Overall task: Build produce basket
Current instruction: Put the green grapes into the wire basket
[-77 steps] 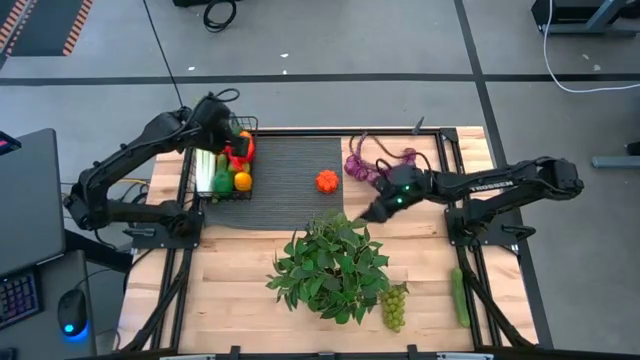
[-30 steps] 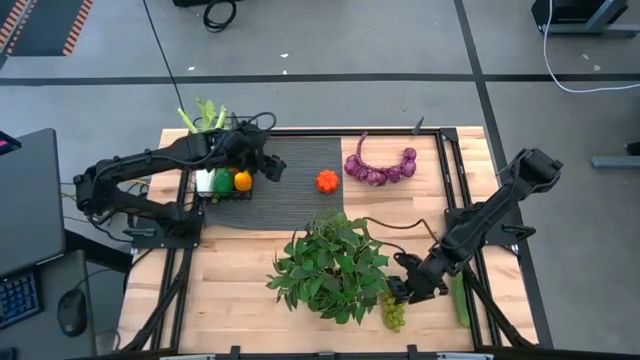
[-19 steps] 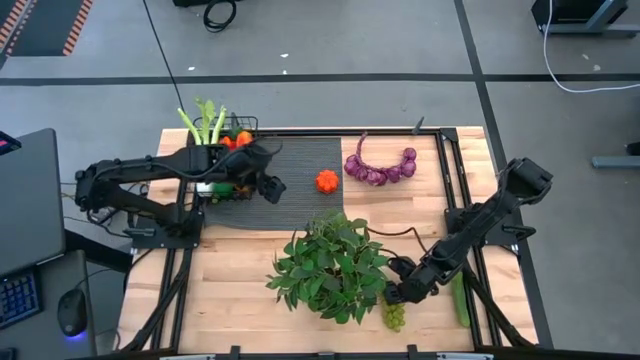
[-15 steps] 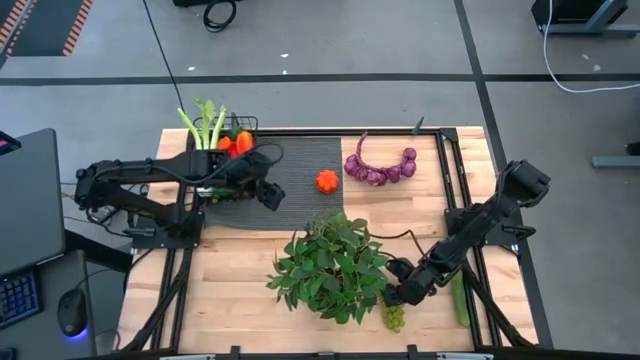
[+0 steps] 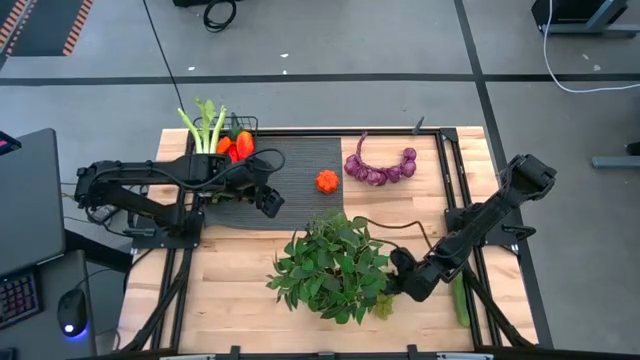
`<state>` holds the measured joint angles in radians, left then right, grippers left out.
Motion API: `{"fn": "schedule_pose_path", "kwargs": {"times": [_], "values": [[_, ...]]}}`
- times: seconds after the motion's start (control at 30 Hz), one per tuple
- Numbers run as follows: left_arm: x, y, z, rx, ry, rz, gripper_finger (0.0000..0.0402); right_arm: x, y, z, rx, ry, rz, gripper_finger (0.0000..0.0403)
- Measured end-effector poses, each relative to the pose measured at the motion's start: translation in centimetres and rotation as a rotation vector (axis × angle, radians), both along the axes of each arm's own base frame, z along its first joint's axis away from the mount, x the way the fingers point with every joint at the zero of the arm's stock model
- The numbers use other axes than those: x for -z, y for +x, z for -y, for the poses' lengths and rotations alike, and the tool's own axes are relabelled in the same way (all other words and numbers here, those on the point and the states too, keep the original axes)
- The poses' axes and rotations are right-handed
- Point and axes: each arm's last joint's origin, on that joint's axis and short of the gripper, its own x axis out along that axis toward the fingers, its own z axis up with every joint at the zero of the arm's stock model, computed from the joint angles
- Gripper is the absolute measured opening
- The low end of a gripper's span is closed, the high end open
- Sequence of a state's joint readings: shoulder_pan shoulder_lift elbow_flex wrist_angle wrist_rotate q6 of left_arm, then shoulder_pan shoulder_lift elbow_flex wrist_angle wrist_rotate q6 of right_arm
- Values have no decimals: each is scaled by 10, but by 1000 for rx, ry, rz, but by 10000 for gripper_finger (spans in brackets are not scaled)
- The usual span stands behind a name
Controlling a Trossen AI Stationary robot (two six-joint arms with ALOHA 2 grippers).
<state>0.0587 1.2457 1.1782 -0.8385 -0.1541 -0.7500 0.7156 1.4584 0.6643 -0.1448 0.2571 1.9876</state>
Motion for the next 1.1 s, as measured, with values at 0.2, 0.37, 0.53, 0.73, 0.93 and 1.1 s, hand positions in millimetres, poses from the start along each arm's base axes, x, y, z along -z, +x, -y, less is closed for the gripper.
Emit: {"fn": "schedule_pose_path", "kwargs": {"times": [0.2,0.37,0.53,0.73,0.93,1.1], "values": [[-2,1,-11,-5,55,10,290,-22,-5,24,106,-116,68,81],[-7,4,-25,-40,84,84,290,-43,-7,58,202,-254,120,81],[-20,13,-39,-30,176,236,290,-63,-5,97,280,-444,194,81],[-33,16,-57,-96,224,377,290,-88,2,141,388,-648,290,81],[-45,20,-66,-58,337,484,290,-110,14,176,464,-795,422,81],[-50,27,-67,-44,377,556,290,-128,26,199,448,-875,592,81]]}}
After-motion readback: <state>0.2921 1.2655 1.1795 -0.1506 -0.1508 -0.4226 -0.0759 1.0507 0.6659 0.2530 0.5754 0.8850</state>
